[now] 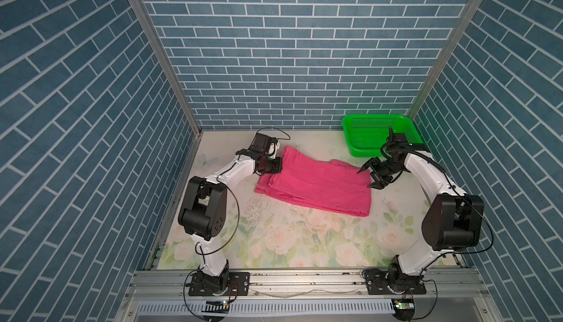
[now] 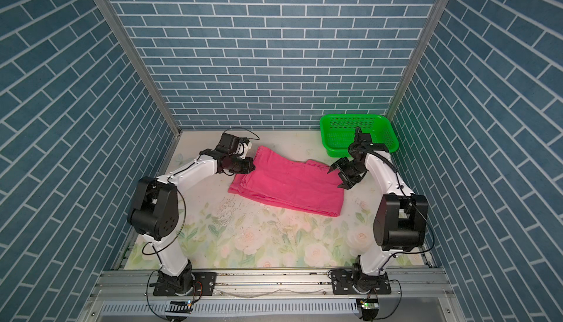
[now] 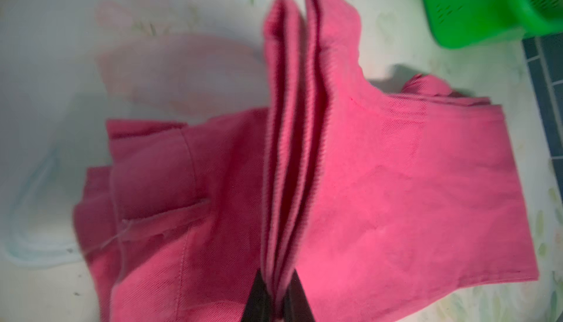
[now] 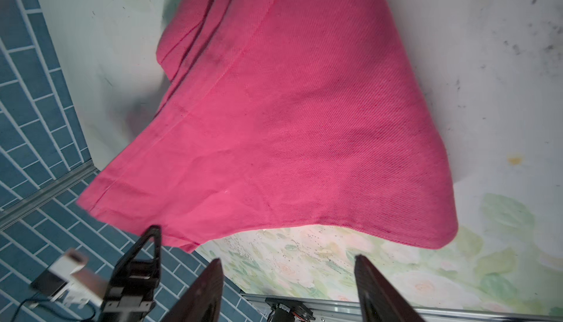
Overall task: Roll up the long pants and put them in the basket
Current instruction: Fold the long pant at the center of the board.
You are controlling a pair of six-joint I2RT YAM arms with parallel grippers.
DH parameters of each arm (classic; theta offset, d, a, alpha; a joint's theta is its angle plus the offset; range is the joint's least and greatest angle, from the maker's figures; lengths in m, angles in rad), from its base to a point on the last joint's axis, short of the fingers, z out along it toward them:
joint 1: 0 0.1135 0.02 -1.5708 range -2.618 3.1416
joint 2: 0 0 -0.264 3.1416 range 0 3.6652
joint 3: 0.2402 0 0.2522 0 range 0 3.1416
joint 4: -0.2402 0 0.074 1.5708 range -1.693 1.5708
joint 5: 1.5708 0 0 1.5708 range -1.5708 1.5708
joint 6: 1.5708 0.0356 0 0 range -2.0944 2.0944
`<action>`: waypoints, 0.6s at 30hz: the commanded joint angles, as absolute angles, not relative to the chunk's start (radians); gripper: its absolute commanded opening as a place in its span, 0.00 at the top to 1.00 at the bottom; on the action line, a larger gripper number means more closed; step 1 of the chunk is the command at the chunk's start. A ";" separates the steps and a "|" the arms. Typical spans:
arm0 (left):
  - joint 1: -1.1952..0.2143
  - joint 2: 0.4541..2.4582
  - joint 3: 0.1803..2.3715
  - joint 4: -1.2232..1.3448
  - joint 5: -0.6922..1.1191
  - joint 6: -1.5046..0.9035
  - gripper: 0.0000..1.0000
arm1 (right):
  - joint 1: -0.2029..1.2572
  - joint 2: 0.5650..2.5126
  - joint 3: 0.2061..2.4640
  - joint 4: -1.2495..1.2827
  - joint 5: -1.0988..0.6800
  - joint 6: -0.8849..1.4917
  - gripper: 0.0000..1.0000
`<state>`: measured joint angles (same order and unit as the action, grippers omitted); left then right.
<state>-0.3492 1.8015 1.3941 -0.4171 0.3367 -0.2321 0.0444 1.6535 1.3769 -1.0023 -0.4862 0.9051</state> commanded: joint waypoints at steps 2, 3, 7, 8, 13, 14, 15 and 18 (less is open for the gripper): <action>-0.346 1.737 1.473 -0.486 0.267 -0.231 1.00 | 0.038 1.658 1.364 -1.013 -0.483 0.865 0.31; -0.345 1.734 1.485 -0.501 0.253 -0.217 1.00 | 0.036 1.658 1.362 -1.013 -0.483 0.864 0.32; -0.315 1.729 1.480 -0.504 0.248 -0.204 1.00 | 0.034 1.663 1.365 -1.012 -0.485 0.860 0.32; -0.312 1.729 1.474 -0.502 0.251 -0.204 1.00 | 0.032 1.664 1.366 -1.014 -0.485 0.859 0.32; -0.311 1.720 1.442 -0.504 0.243 -0.201 1.00 | 0.027 1.666 1.376 -1.020 -0.485 0.856 0.32; -0.310 1.715 1.431 -0.503 0.240 -0.199 1.00 | 0.028 1.667 1.376 -1.020 -0.484 0.855 0.32; -0.310 1.711 1.422 -0.503 0.241 -0.199 1.00 | 0.028 1.667 1.376 -1.020 -0.483 0.854 0.32; -0.310 1.703 1.397 -0.507 0.245 -0.202 1.00 | 0.027 1.669 1.372 -1.018 -0.483 0.854 0.32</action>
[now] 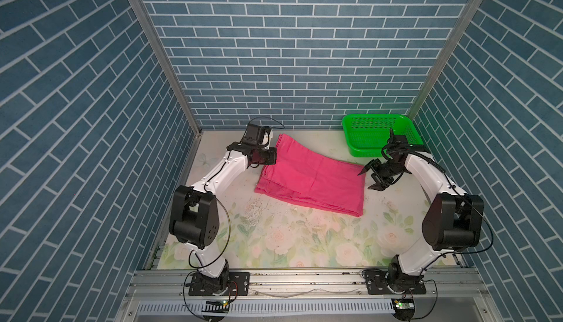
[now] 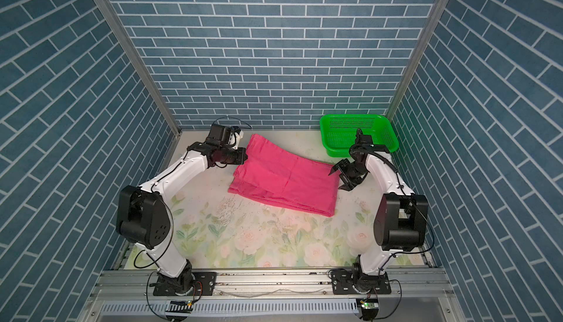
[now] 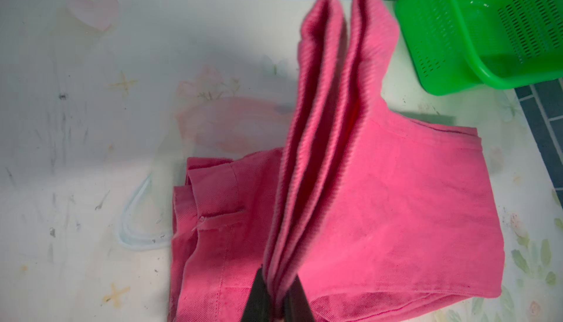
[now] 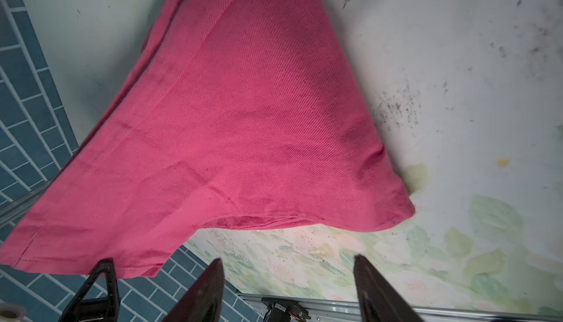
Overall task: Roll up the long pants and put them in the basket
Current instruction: Fold the long pant at the center of the board.
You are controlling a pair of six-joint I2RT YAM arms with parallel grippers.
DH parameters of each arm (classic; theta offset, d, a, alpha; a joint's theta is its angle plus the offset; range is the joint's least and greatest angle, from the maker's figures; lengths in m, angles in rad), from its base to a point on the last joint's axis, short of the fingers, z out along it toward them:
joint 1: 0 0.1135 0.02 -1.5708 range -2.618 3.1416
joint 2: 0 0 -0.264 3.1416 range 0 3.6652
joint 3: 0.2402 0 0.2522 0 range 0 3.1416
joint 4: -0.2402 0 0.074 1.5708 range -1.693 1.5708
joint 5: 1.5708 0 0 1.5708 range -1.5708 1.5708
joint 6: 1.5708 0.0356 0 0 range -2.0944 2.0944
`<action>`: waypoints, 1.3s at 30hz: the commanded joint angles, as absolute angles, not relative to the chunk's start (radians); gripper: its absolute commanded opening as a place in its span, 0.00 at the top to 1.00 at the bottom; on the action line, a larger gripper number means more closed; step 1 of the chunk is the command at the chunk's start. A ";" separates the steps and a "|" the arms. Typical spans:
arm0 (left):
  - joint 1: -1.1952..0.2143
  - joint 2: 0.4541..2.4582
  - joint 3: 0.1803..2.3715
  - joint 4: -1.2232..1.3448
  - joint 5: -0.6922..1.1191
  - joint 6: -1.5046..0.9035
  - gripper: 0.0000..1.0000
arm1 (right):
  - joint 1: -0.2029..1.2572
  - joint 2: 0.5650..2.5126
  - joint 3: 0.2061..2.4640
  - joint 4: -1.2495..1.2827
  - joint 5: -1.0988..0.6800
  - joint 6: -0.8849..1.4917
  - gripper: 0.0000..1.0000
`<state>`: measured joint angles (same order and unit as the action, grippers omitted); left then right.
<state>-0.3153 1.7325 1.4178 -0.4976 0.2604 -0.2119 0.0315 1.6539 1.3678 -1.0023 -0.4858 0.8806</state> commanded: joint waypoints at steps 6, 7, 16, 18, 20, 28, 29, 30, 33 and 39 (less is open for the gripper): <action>-0.310 1.706 1.430 -0.555 0.231 -0.220 1.00 | 0.027 1.674 1.365 -1.011 -0.485 0.856 0.33; -0.309 1.706 1.449 -0.567 0.232 -0.226 1.00 | 0.027 1.674 1.365 -1.011 -0.485 0.856 0.33; -0.360 1.677 1.639 -0.668 0.376 -0.416 1.00 | 0.028 1.684 1.348 -0.984 -0.494 0.854 0.33; -0.394 1.685 1.663 -0.706 0.417 -0.436 1.00 | 0.028 1.691 1.345 -0.971 -0.497 0.854 0.33; -0.427 1.690 1.674 -0.749 0.427 -0.446 1.00 | 0.028 1.699 1.347 -0.964 -0.501 0.854 0.33; -0.488 1.641 1.668 -0.856 0.413 -0.490 1.00 | 0.029 1.716 1.337 -0.933 -0.509 0.854 0.33; -0.487 1.638 1.686 -0.876 0.411 -0.491 1.00 | 0.029 1.717 1.333 -0.930 -0.511 0.853 0.34; -0.488 1.645 1.719 -0.905 0.407 -0.495 1.00 | 0.029 1.718 1.329 -0.927 -0.510 0.851 0.33; -0.488 1.654 1.823 -0.971 0.444 -0.522 1.00 | 0.030 1.725 1.309 -0.899 -0.506 0.858 0.35; -0.490 1.661 1.980 -1.065 0.521 -0.585 1.00 | 0.044 1.759 1.276 -0.759 -0.519 0.934 0.37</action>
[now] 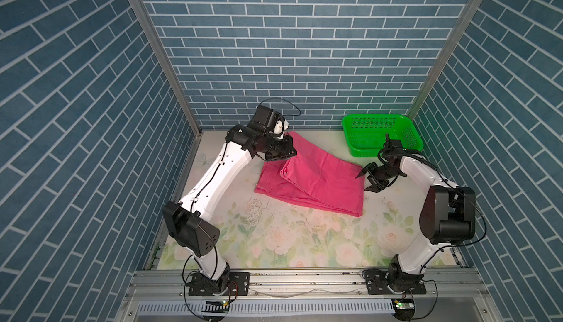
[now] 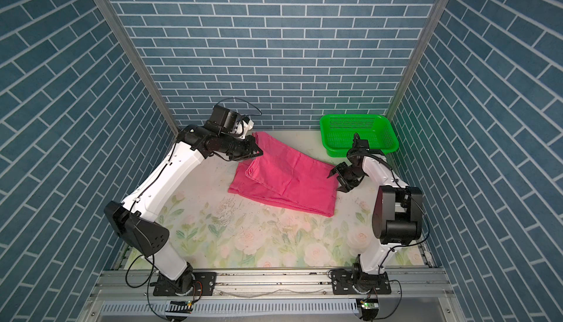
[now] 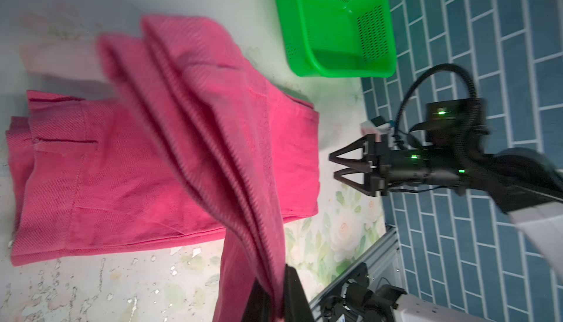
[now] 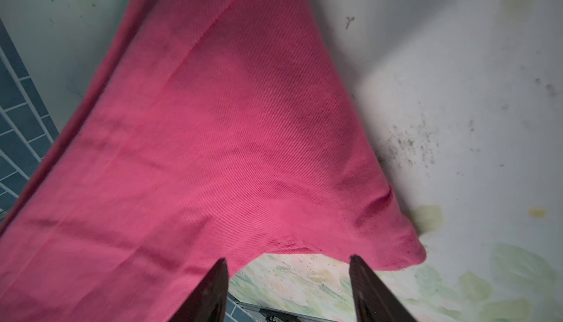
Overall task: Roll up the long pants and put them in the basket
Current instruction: Fold the long pant at the center of the board.
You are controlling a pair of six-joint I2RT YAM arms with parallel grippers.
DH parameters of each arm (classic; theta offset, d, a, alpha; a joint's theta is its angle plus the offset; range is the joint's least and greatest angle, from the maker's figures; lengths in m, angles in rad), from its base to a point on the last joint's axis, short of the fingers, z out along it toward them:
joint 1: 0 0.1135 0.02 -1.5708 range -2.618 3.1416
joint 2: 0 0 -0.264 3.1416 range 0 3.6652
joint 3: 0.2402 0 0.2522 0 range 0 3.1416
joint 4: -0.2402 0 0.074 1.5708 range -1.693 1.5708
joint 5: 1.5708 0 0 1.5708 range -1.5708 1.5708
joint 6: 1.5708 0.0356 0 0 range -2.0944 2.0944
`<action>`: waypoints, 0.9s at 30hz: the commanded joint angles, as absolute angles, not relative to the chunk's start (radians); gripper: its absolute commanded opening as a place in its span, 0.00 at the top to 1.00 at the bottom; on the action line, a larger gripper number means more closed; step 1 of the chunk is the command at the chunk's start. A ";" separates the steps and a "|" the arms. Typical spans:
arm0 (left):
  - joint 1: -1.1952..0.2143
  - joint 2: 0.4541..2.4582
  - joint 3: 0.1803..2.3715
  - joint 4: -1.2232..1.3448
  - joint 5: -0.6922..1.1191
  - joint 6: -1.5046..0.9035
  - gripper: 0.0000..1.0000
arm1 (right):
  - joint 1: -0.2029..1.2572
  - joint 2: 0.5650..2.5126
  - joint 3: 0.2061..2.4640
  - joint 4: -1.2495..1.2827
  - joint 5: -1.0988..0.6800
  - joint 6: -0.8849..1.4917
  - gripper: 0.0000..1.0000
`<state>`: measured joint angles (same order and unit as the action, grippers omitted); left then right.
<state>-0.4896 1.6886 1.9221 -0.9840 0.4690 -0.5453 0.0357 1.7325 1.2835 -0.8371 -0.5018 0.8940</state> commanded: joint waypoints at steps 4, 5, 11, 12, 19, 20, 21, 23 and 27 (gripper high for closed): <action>-0.503 1.652 2.008 -1.079 0.579 -0.621 1.00 | 0.055 1.799 1.304 -0.722 -0.524 0.945 0.38; -0.508 1.647 2.004 -1.076 0.587 -0.629 1.00 | 0.057 1.806 1.311 -0.717 -0.525 0.946 0.38; -0.564 1.643 1.986 -1.075 0.591 -0.657 1.00 | 0.076 1.850 1.341 -0.667 -0.526 0.980 0.40; -0.573 1.646 1.989 -1.075 0.592 -0.662 1.00 | 0.084 1.851 1.347 -0.662 -0.525 0.986 0.40; -0.600 1.681 2.040 -1.082 0.588 -0.667 1.00 | 0.137 1.842 1.355 -0.633 -0.532 1.022 0.42; -0.600 1.686 2.048 -1.087 0.584 -0.661 1.00 | 0.144 1.845 1.350 -0.636 -0.531 1.022 0.42; -0.600 1.693 2.057 -1.093 0.581 -0.654 1.00 | 0.149 1.848 1.341 -0.642 -0.527 1.022 0.43; -0.600 1.705 2.075 -1.111 0.568 -0.635 1.00 | 0.150 1.850 1.316 -0.643 -0.519 1.022 0.44; -0.598 1.741 2.128 -1.170 0.535 -0.583 1.00 | 0.149 1.849 1.293 -0.666 -0.479 1.005 0.47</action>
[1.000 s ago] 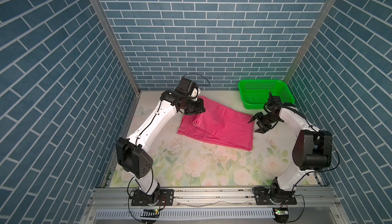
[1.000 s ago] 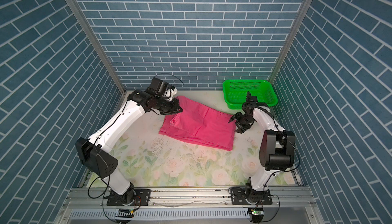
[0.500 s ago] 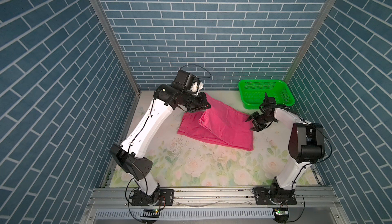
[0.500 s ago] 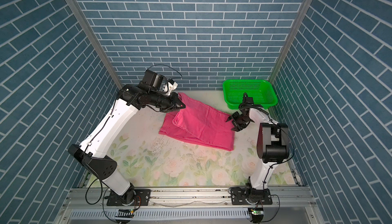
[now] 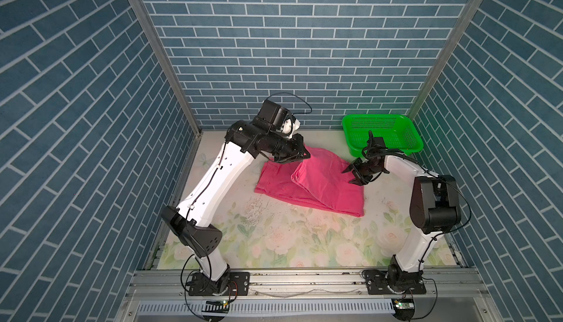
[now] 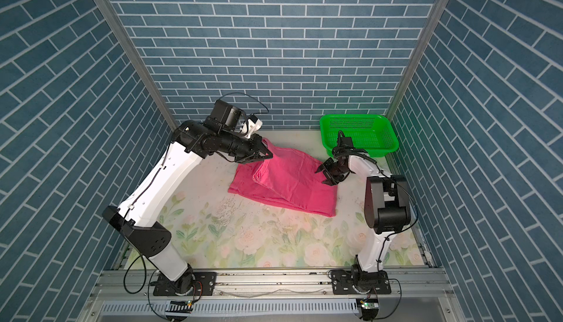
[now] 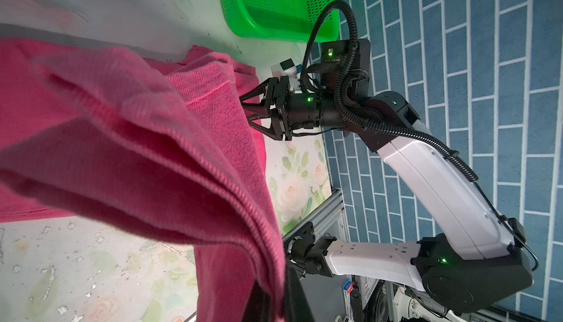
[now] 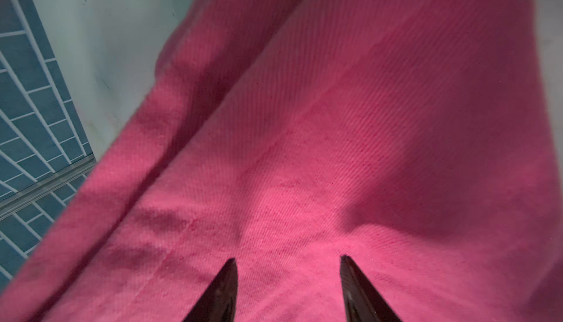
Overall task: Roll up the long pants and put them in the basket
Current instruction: Fold the long pant at the center of the board.
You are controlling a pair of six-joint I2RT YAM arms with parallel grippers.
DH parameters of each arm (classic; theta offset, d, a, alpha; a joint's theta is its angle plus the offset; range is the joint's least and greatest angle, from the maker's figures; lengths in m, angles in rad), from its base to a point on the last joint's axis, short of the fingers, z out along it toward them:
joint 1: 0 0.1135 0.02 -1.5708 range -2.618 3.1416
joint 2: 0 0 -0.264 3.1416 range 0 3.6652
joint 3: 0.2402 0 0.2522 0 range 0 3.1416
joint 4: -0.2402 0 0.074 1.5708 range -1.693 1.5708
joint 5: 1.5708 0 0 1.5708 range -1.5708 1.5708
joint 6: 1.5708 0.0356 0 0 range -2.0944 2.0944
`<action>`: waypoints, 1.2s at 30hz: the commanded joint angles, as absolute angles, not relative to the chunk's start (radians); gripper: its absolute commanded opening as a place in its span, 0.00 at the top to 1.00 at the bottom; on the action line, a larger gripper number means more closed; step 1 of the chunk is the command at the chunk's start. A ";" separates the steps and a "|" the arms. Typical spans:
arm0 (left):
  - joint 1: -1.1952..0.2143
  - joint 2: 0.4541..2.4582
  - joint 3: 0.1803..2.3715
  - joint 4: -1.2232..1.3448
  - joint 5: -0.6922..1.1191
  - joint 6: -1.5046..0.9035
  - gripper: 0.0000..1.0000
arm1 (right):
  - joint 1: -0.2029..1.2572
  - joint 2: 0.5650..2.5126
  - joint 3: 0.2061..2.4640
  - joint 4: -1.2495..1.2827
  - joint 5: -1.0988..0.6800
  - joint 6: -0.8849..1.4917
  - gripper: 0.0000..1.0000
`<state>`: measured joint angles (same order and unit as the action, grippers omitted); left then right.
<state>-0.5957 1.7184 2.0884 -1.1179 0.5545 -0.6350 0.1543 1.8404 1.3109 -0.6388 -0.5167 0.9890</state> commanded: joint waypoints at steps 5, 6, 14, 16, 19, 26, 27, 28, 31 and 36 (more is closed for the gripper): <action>-0.594 1.766 2.135 -1.209 0.516 -0.532 1.00 | 0.145 1.870 1.313 -0.739 -0.426 0.962 0.50; -0.593 1.768 2.133 -1.212 0.511 -0.524 1.00 | 0.144 1.876 1.318 -0.762 -0.408 0.956 0.53; -0.574 1.728 1.979 -1.170 0.456 -0.461 1.00 | 0.143 1.936 1.295 -0.801 -0.339 0.924 0.58; -0.563 1.703 1.918 -1.158 0.406 -0.437 1.00 | 0.144 1.951 1.293 -0.811 -0.317 0.915 0.59; -0.539 1.668 1.805 -1.123 0.322 -0.399 1.00 | 0.141 1.963 1.292 -0.829 -0.285 0.898 0.61; -0.490 1.629 1.611 -0.927 0.116 -0.334 1.00 | 0.137 1.967 1.287 -0.860 -0.262 0.872 0.61; -0.487 1.630 1.593 -0.904 0.089 -0.319 1.00 | 0.137 1.969 1.287 -0.864 -0.262 0.871 0.61; -0.487 1.633 1.579 -0.885 0.073 -0.303 1.00 | 0.137 1.969 1.290 -0.868 -0.262 0.871 0.61; -0.483 1.637 1.539 -0.828 0.017 -0.268 1.00 | 0.135 1.972 1.297 -0.879 -0.262 0.870 0.61; -0.477 1.622 1.428 -0.725 -0.067 -0.235 1.00 | 0.135 1.982 1.314 -0.889 -0.268 0.870 0.61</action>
<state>-0.4881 1.6455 1.4765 -0.8139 0.0307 -0.2817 0.1452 1.9446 1.3178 -0.7940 -0.3508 0.8883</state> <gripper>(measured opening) 0.093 0.387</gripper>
